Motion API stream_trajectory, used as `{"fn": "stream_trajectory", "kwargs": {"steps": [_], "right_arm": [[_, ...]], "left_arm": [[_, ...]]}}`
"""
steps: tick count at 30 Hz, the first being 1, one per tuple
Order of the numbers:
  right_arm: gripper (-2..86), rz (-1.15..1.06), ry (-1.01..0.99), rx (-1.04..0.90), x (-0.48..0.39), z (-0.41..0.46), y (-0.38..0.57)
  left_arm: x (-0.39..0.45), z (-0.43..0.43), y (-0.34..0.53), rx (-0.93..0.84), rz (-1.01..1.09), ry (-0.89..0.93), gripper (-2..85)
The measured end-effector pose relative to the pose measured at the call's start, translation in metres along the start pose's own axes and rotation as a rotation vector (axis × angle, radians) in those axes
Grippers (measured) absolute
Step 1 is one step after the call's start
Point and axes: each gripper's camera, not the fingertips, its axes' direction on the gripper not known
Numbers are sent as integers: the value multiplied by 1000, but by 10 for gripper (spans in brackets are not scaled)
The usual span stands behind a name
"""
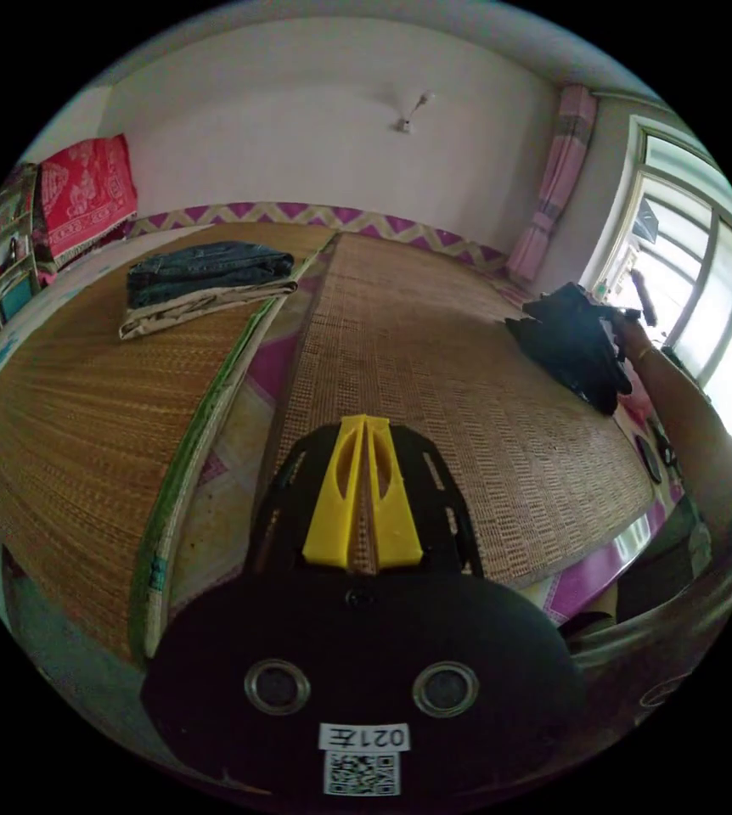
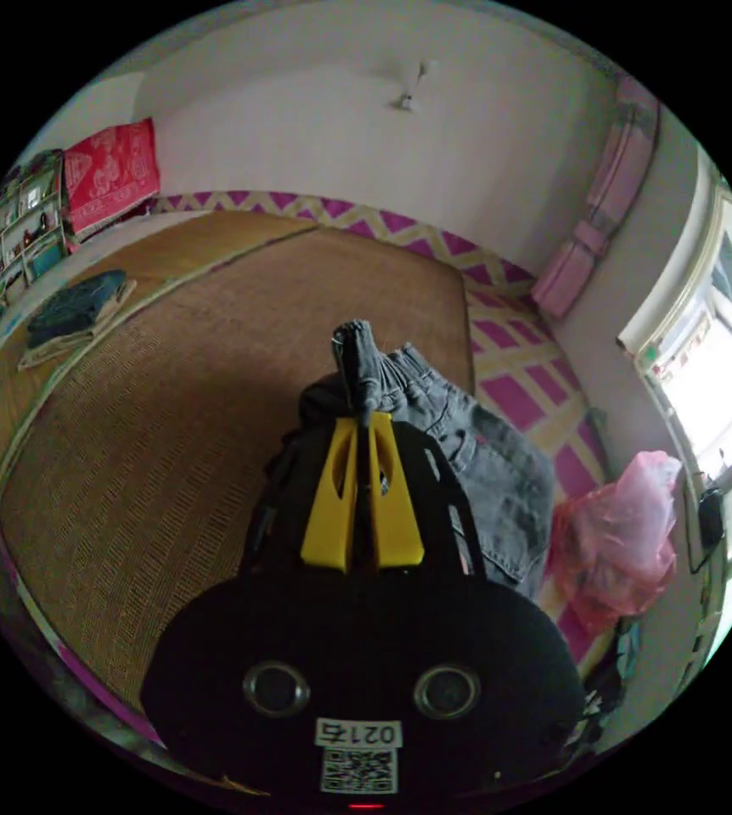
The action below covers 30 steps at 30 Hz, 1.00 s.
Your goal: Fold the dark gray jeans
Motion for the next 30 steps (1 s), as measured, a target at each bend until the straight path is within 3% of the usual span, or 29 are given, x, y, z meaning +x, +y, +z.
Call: {"fn": "stream_trajectory", "kwargs": {"steps": [6,12,16,23,30], "right_arm": [[-8,-178,-90,135,-51,-106,-20],[-4,-457,-277,132,-244,-116,-8],[12,-570,-501,-124,-358,-45,30],[121,-404,-524,22,-300,-91,39],[118,-475,-369,-113,-299,-60,34]], "left_arm": [[-6,-4,20,-3,-39,42,-10],[-13,-25,43,37,-87,75,-10],[-20,-40,60,42,-103,63,-10],[-38,-48,85,48,-148,70,-9],[-22,-28,92,38,-154,108,-10]]}}
